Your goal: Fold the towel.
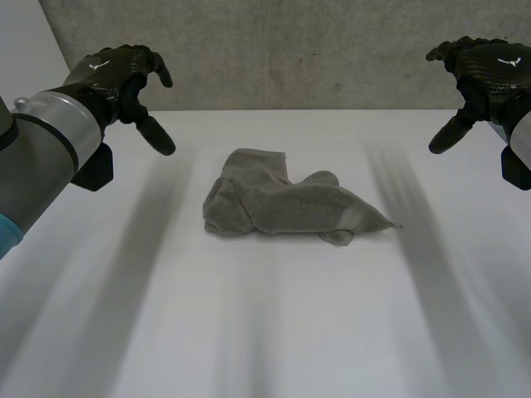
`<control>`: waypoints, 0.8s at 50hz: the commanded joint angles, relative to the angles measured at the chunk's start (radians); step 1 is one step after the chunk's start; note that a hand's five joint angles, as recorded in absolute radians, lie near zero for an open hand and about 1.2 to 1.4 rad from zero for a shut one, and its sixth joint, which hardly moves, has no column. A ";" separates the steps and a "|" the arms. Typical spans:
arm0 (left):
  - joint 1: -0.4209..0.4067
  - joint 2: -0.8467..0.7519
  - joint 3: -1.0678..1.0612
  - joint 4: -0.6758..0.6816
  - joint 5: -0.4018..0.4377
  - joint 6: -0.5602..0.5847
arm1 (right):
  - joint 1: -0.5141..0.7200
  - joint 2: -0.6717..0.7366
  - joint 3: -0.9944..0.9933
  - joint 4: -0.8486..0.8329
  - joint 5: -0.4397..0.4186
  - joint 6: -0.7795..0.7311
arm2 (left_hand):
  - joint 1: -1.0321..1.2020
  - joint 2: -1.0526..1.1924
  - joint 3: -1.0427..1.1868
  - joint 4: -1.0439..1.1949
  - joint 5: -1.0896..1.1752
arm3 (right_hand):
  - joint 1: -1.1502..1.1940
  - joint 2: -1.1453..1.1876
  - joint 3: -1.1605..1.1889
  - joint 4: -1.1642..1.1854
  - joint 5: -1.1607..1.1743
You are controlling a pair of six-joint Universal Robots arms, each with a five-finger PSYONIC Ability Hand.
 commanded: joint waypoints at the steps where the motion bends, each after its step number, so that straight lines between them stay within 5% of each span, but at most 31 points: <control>1: 0.014 0.001 -0.002 0.000 0.000 0.001 | 0.000 0.001 -0.001 0.001 -0.002 0.000 | -0.094 -0.092 -0.100 -0.101 -0.067 | -0.044 -0.056 -0.057 -0.066 -0.052; 21: 0.037 -0.051 0.021 0.023 0.043 0.004 | 0.000 0.015 -0.009 0.003 -0.018 0.000 | -0.094 -0.092 -0.100 -0.101 -0.067 | -0.044 -0.056 -0.057 -0.066 -0.052; 31: 0.037 -0.322 0.176 0.117 0.348 0.013 | 0.020 0.167 -0.036 0.122 -0.204 0.159 | -0.094 -0.092 -0.100 -0.101 -0.067 | -0.044 -0.056 -0.057 -0.066 -0.052; 40: 0.037 -0.622 0.413 0.117 0.468 0.071 | 0.072 0.356 -0.001 0.007 -0.170 0.227 | -0.091 -0.089 -0.097 -0.098 -0.064 | -0.044 -0.056 -0.057 -0.066 -0.052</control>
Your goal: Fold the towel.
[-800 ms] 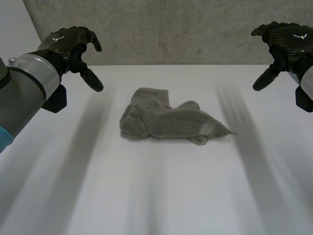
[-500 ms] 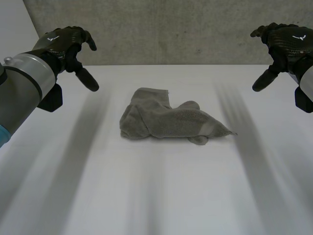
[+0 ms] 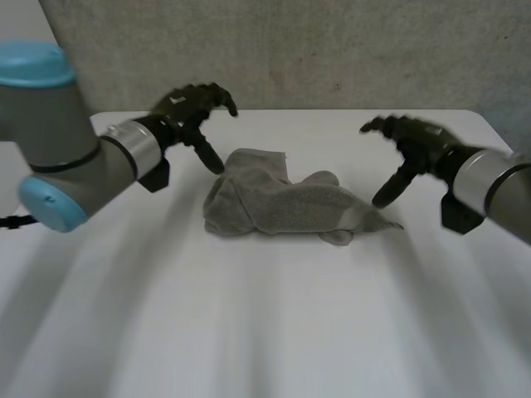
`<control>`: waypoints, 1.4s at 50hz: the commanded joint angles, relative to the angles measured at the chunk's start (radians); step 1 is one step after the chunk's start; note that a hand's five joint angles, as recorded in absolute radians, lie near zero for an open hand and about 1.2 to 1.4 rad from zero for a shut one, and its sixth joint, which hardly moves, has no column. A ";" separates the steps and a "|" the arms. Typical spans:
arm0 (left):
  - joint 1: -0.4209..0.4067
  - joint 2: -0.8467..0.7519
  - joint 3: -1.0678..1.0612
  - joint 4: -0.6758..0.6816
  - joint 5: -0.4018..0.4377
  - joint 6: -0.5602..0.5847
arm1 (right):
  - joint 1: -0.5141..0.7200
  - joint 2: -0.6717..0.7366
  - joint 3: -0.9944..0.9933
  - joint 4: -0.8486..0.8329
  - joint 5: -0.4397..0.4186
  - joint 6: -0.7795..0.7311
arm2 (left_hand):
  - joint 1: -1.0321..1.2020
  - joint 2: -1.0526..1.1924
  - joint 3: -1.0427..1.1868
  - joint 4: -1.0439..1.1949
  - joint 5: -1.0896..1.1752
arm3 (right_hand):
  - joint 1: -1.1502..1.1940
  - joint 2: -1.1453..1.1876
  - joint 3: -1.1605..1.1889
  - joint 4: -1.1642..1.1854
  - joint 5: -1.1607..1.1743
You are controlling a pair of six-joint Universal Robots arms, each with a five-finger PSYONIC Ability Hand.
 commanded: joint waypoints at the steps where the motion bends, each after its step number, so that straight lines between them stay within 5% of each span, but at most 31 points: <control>1: 0.000 -0.268 0.215 -0.008 0.073 0.092 | 0.063 0.167 0.031 -0.133 0.061 0.046 | -0.075 -0.055 -0.058 -0.065 -0.036 | -0.044 -0.056 -0.057 -0.066 -0.052; 5: -0.002 -0.365 0.299 -0.024 0.073 0.180 | 0.092 0.241 0.038 -0.231 0.151 0.072 | -0.075 -0.055 -0.058 -0.065 -0.036 | -0.044 -0.056 -0.057 -0.066 -0.052; 11: -0.011 -0.483 0.406 -0.047 0.073 0.299 | 0.116 0.266 0.032 -0.279 0.177 0.083 | -0.022 -0.002 -0.005 -0.013 0.017 | -0.044 -0.056 -0.057 -0.066 -0.052; 16: -0.023 -0.523 0.435 -0.077 0.062 0.313 | 0.118 0.257 0.025 -0.282 0.177 0.087 | 0.351 0.370 0.368 0.360 0.389 | 0.351 0.339 0.338 0.329 0.343; 18: -0.031 -0.514 0.443 -0.099 0.059 0.313 | 0.107 0.241 0.024 -0.280 0.173 0.087 | 0.856 0.876 0.874 0.866 0.895 | 0.774 0.763 0.762 0.753 0.766; 23: -0.063 -0.436 0.425 -0.142 0.030 0.313 | 0.098 0.177 0.033 -0.273 0.133 0.078 | 1.128 1.148 1.145 1.138 1.167 | 1.177 1.165 1.164 1.155 1.168; 30: -0.068 -0.204 0.233 -0.180 -0.058 0.283 | 0.087 0.068 0.030 -0.208 -0.030 -0.002 | 1.128 1.148 1.145 1.138 1.167 | 1.178 1.166 1.165 1.156 1.169; 32: -0.068 -0.054 0.036 -0.151 -0.064 0.238 | 0.089 0.048 0.016 -0.098 -0.100 -0.115 | 1.128 1.148 1.145 1.138 1.167 | 1.178 1.166 1.165 1.156 1.169; 38: -0.080 0.141 -0.309 -0.031 -0.067 0.161 | 0.100 0.040 0.009 0.077 -0.100 -0.400 | 1.128 1.148 1.145 1.138 1.167 | 1.178 1.166 1.165 1.156 1.169; 46: -0.105 0.327 -0.756 0.134 -0.075 0.152 | 0.101 0.068 0.021 0.114 -0.057 -0.482 | 1.111 1.131 1.128 1.121 1.150 | 1.144 1.132 1.131 1.122 1.136; 48: -0.118 0.333 -0.769 0.130 -0.075 0.154 | 0.103 0.072 0.022 0.114 -0.044 -0.496 | 0.954 0.974 0.971 0.964 0.993 | 1.027 1.015 1.015 1.005 1.019; 49: -0.126 0.335 -0.768 0.128 -0.073 0.155 | 0.103 0.072 0.027 0.114 -0.027 -0.516 | 0.589 0.609 0.606 0.599 0.628 | 0.881 0.869 0.868 0.859 0.872; 50: -0.126 0.335 -0.767 0.128 -0.073 0.155 | 0.103 0.072 0.027 0.114 -0.027 -0.516 | 0.586 0.605 0.603 0.595 0.624 | 0.879 0.868 0.867 0.857 0.871; 52: -0.129 0.344 -0.735 0.125 -0.072 0.160 | 0.101 0.069 0.028 0.114 -0.004 -0.542 | 0.108 0.128 0.125 0.118 0.147 | 0.581 0.570 0.569 0.560 0.573; 55: -0.119 0.374 -0.654 0.124 -0.070 0.160 | 0.101 0.063 0.044 0.105 0.012 -0.540 | 0.010 0.030 0.028 0.020 0.049 | 0.363 0.352 0.351 0.342 0.355; 65: -0.106 0.274 -0.323 0.032 -0.052 0.175 | 0.106 0.045 0.185 -0.012 0.021 -0.537 | -0.025 -0.005 -0.008 -0.016 0.013 | 0.336 0.324 0.324 0.314 0.328; 70: -0.108 0.139 -0.223 -0.105 -0.021 0.365 | 0.107 0.020 0.277 -0.118 0.023 -0.475 | -0.013 0.006 0.004 -0.004 0.025 | 0.298 0.287 0.286 0.276 0.290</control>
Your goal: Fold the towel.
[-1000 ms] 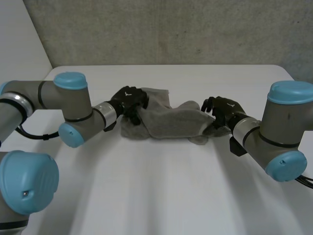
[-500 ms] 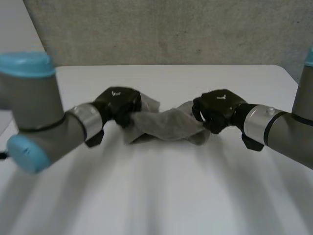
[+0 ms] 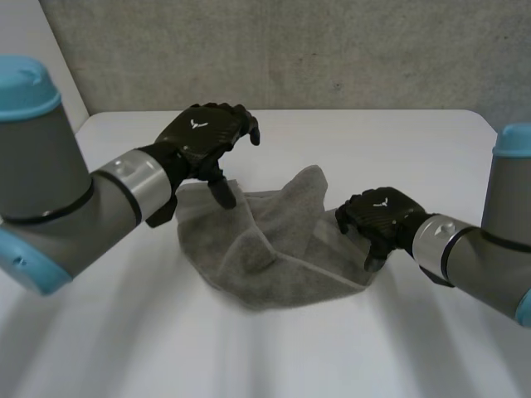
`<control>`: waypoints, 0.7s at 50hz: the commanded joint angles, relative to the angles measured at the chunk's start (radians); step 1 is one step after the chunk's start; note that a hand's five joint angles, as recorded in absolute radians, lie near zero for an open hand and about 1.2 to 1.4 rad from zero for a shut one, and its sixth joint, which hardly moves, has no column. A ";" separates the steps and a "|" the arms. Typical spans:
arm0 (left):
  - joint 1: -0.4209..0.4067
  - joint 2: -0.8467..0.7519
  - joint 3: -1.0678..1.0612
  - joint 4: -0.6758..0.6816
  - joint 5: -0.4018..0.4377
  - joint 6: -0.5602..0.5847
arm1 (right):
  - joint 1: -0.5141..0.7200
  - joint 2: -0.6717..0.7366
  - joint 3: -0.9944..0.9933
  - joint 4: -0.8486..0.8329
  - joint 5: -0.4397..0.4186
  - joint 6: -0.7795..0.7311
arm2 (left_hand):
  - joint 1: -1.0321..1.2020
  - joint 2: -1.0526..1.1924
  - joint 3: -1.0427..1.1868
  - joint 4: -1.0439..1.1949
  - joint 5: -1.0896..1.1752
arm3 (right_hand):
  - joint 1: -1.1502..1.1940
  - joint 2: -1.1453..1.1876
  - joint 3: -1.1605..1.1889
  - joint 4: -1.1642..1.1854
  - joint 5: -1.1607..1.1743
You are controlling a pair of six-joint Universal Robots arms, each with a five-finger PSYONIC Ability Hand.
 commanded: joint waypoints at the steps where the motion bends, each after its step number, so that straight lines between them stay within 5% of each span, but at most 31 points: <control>1: -0.001 -0.160 0.138 -0.149 0.034 0.187 | 0.003 -0.027 0.111 -0.124 0.000 0.064 | -0.036 -0.029 -0.032 -0.037 0.001 | -0.068 -0.081 -0.076 -0.075 -0.048; 8: -0.006 -0.319 0.193 -0.195 0.029 0.480 | 0.000 -0.032 0.188 -0.196 -0.001 0.226 | -0.047 -0.041 -0.044 -0.049 -0.011 | -0.206 -0.219 -0.214 -0.213 -0.186; 26: -0.020 -0.460 0.300 -0.283 0.043 0.519 | 0.026 0.031 0.268 -0.300 0.025 0.251 | 0.073 0.079 0.076 0.072 0.110 | -0.180 -0.192 -0.187 -0.187 -0.160; 31: -0.020 -0.476 0.303 -0.300 0.046 0.520 | 0.035 0.043 0.263 -0.302 0.022 0.249 | 0.231 0.238 0.235 0.230 0.268 | 0.096 0.084 0.089 0.089 0.116; 35: -0.020 -0.480 0.303 -0.320 0.070 0.520 | 0.037 0.057 0.251 -0.297 0.016 0.248 | 0.638 0.644 0.641 0.637 0.675 | 0.456 0.443 0.448 0.449 0.476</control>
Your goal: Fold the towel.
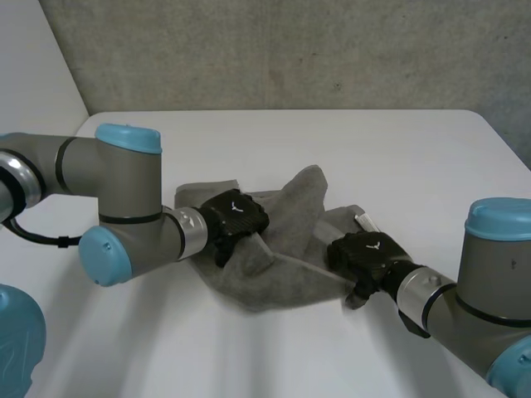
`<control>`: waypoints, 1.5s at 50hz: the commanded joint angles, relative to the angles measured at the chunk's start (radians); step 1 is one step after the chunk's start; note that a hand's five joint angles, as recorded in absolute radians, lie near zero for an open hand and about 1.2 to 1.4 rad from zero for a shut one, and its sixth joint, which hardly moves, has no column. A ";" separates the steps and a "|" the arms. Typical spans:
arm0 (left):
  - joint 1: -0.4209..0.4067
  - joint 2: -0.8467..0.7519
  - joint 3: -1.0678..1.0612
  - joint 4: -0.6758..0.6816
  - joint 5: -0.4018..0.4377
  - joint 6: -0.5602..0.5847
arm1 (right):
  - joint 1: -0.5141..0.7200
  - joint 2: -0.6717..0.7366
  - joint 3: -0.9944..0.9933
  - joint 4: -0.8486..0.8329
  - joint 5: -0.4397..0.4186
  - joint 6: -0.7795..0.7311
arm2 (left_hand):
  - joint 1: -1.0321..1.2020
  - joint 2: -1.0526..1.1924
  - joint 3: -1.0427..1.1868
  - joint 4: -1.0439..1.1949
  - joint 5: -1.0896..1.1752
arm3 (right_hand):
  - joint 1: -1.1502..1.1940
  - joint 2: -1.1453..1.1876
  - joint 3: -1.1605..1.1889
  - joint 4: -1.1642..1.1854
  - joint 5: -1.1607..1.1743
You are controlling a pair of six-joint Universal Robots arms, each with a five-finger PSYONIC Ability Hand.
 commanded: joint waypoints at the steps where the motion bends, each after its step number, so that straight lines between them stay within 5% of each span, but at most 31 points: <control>1: 0.000 -0.009 -0.001 -0.035 0.031 0.001 | 0.005 0.018 -0.022 0.013 -0.008 0.000 | 0.502 0.501 0.502 0.501 0.497 | 0.459 0.453 0.456 0.456 0.457; 3: 0.000 -0.004 -0.001 -0.049 0.033 0.003 | 0.004 0.014 -0.028 0.017 -0.010 0.000 | 0.599 0.598 0.599 0.598 0.594 | 0.641 0.634 0.637 0.638 0.639; 8: 0.006 0.026 0.002 -0.101 0.033 0.004 | -0.002 -0.018 -0.057 0.066 -0.017 -0.008 | 0.852 0.851 0.851 0.850 0.847 | 0.685 0.679 0.682 0.683 0.683; 12: 0.023 0.094 0.001 -0.113 0.034 0.004 | -0.007 -0.057 -0.102 0.152 -0.048 -0.012 | 0.852 0.851 0.852 0.851 0.847 | 0.685 0.679 0.682 0.683 0.683; 19: 0.118 0.284 -0.074 -0.115 0.034 -0.013 | -0.048 -0.161 -0.235 0.326 -0.235 -0.015 | 0.852 0.851 0.852 0.851 0.847 | 0.685 0.679 0.682 0.683 0.683; 31: 0.164 0.453 -0.482 -0.034 0.036 -0.074 | -0.073 -0.094 -0.215 0.333 -0.263 -0.058 | 0.852 0.851 0.852 0.851 0.847 | 0.685 0.679 0.682 0.683 0.683; 32: 0.166 0.458 -0.536 0.003 0.034 -0.080 | -0.056 -0.056 -0.203 0.330 -0.264 -0.067 | 0.852 0.851 0.852 0.851 0.847 | 0.492 0.485 0.488 0.489 0.490; 33: 0.169 0.459 -0.576 0.037 0.034 -0.085 | -0.029 -0.025 -0.197 0.320 -0.261 -0.069 | 0.852 0.851 0.852 0.851 0.847 | 0.045 0.039 0.042 0.042 0.043; 34: 0.169 0.459 -0.576 0.037 0.034 -0.085 | -0.028 -0.025 -0.197 0.320 -0.261 -0.069 | 0.852 0.851 0.852 0.851 0.847 | 0.041 0.034 0.037 0.038 0.039; 35: 0.172 0.459 -0.606 0.066 0.033 -0.088 | -0.015 -0.003 -0.197 0.300 -0.255 -0.069 | 0.852 0.851 0.852 0.851 0.847 | -0.209 -0.216 -0.213 -0.212 -0.211; 48: 0.225 0.467 -0.639 0.121 0.034 -0.203 | -0.004 0.040 -0.134 0.152 -0.155 -0.057 | 0.852 0.851 0.852 0.851 0.847 | -0.221 -0.227 -0.224 -0.224 -0.223; 52: 0.228 0.471 -0.643 0.123 0.036 -0.220 | -0.004 0.043 -0.103 0.103 -0.142 -0.055 | 0.852 0.851 0.852 0.851 0.847 | -0.151 -0.157 -0.154 -0.154 -0.153; 56: 0.228 0.471 -0.645 0.134 0.034 -0.221 | -0.004 0.034 -0.106 0.097 -0.111 -0.057 | 0.852 0.851 0.852 0.851 0.847 | 0.584 0.577 0.580 0.581 0.582; 60: 0.224 0.471 -0.631 0.135 0.034 -0.221 | -0.001 0.006 -0.137 0.100 -0.105 -0.068 | 0.852 0.851 0.852 0.851 0.847 | 0.685 0.679 0.682 0.683 0.683; 68: 0.186 0.431 -0.347 0.212 0.022 -0.252 | 0.004 -0.014 -0.481 0.185 -0.117 -0.071 | 0.852 0.851 0.852 0.851 0.847 | 0.685 0.679 0.682 0.683 0.683; 75: 0.136 0.270 0.276 0.298 -0.050 -0.486 | 0.012 0.156 -1.170 0.205 -0.045 -0.098 | 0.852 0.851 0.852 0.851 0.847 | 0.685 0.679 0.682 0.683 0.683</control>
